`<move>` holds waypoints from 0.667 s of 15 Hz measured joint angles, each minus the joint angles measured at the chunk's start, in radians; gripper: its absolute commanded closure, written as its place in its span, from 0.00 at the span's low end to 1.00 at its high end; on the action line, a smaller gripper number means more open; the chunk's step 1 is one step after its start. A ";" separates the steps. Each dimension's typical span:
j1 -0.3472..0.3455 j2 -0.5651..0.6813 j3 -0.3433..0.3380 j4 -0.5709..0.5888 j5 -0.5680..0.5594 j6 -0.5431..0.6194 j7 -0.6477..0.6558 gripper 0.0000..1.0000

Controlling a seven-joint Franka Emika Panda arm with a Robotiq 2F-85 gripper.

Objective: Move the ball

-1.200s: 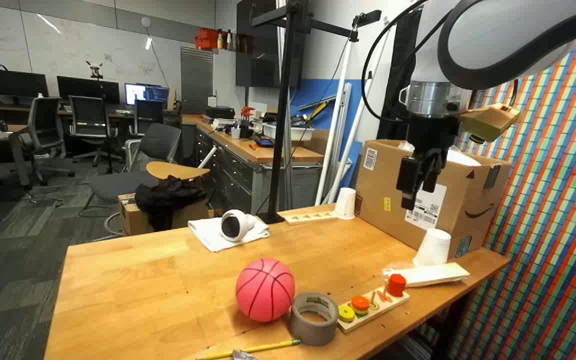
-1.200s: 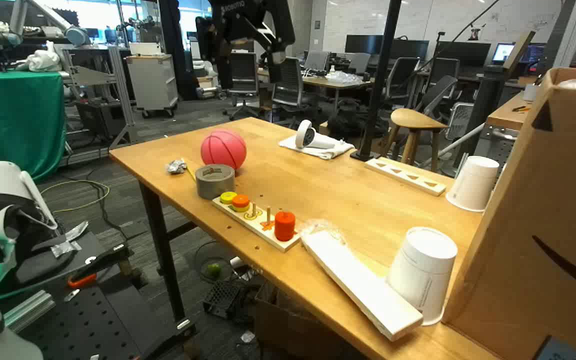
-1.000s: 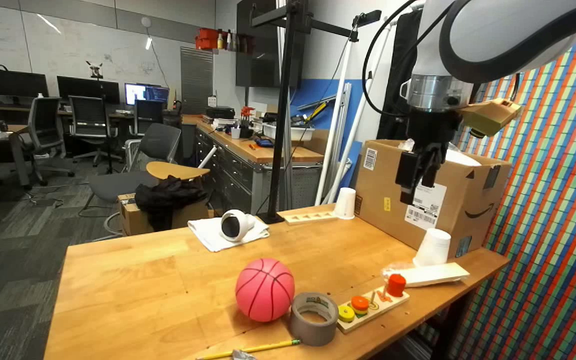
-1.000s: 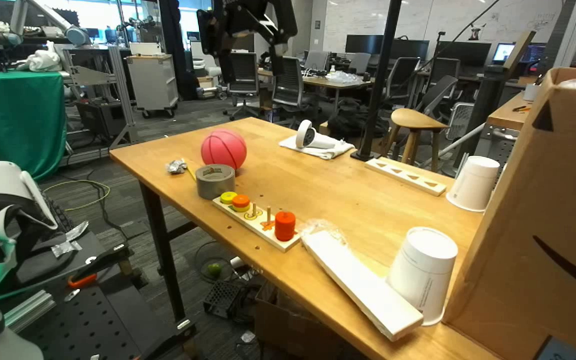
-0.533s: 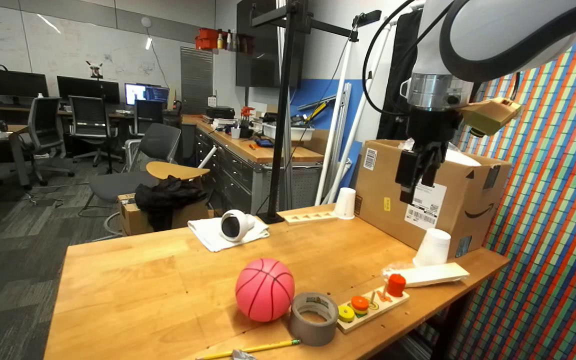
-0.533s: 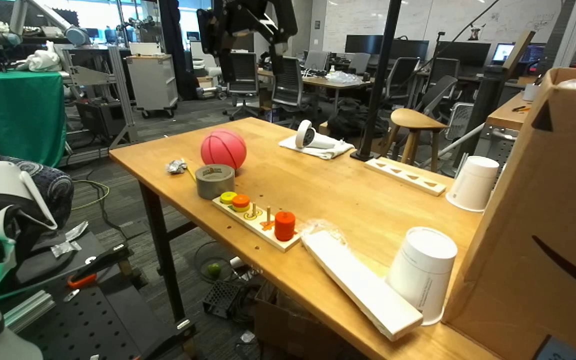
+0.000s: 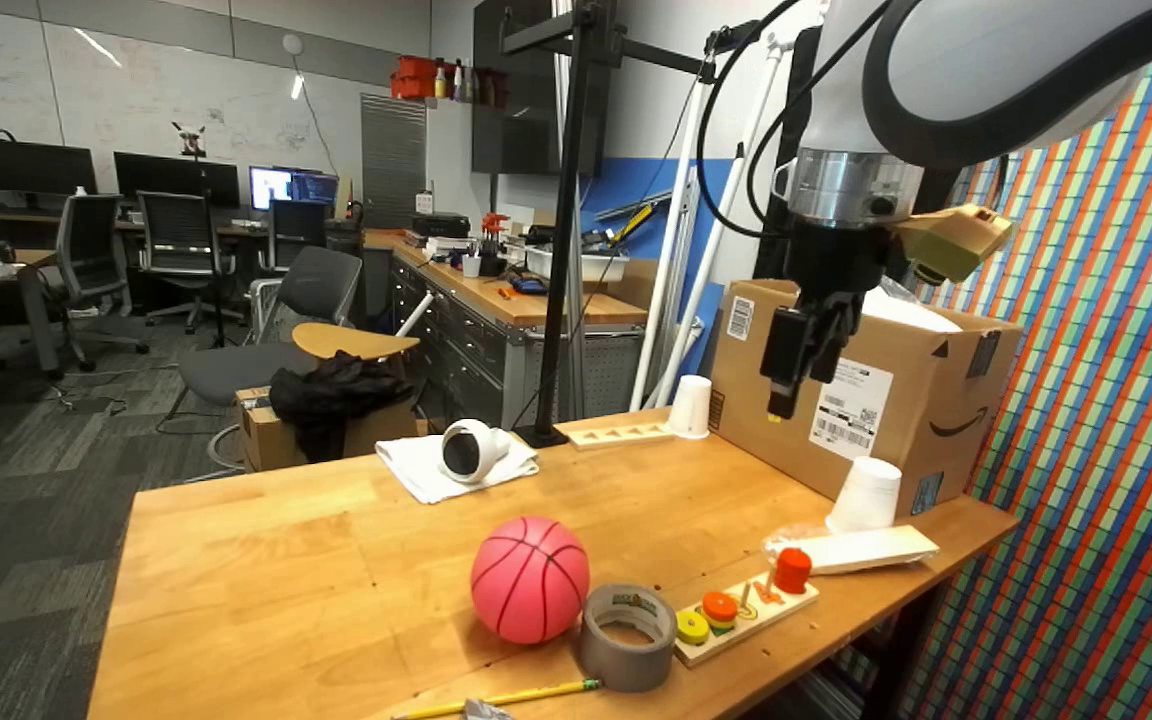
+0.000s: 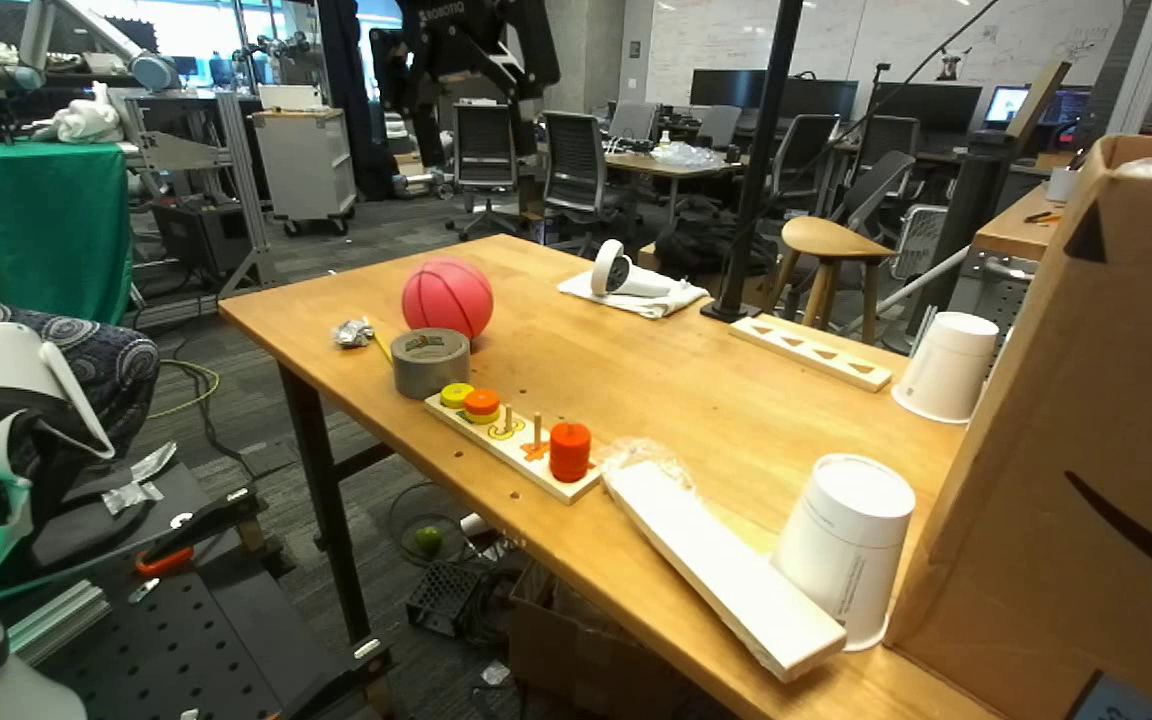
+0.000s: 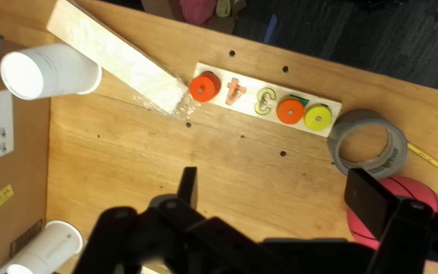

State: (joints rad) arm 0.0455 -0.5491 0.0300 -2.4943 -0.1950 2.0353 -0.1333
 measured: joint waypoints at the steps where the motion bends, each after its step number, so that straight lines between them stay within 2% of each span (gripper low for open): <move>1: 0.025 0.005 0.009 -0.003 0.026 0.024 0.000 0.00; 5: 0.117 0.073 0.041 0.002 0.139 0.120 -0.001 0.00; 10: 0.220 0.253 0.060 0.064 0.334 0.187 -0.075 0.00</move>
State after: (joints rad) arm 0.2653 -0.2966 0.0903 -2.4302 0.1388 2.2228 -0.2087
